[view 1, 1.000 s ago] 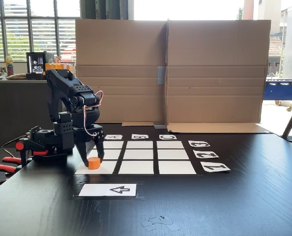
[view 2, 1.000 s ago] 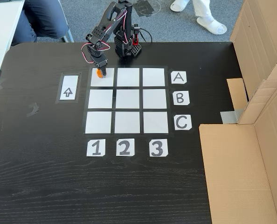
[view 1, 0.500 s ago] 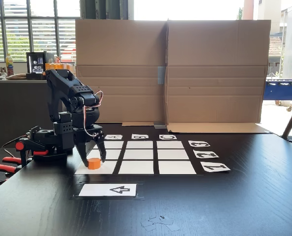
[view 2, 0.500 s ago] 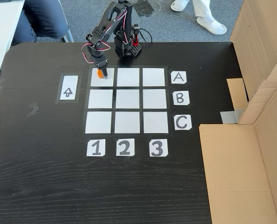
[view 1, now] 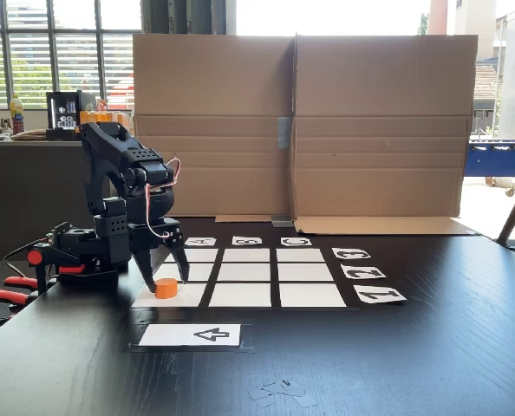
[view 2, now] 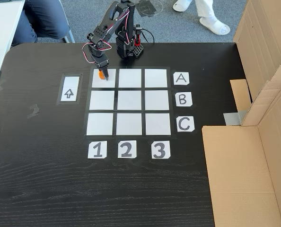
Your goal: Pick up the round, orange token and place it in the grid on square A1.
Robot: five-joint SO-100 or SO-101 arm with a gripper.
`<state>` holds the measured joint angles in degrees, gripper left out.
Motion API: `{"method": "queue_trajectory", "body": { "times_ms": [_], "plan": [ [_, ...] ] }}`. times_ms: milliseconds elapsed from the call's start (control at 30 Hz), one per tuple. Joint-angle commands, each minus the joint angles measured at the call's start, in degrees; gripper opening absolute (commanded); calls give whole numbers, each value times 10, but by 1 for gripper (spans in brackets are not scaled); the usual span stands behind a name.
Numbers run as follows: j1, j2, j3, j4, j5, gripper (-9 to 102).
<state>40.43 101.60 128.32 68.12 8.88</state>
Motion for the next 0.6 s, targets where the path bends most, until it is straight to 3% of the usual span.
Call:
{"method": "queue_trajectory", "body": {
  "times_ms": [0, 567],
  "plan": [
    [14, 31, -25, -4, -3, 28],
    [105, 186, -114, 3, 1, 29]
  ]
}}
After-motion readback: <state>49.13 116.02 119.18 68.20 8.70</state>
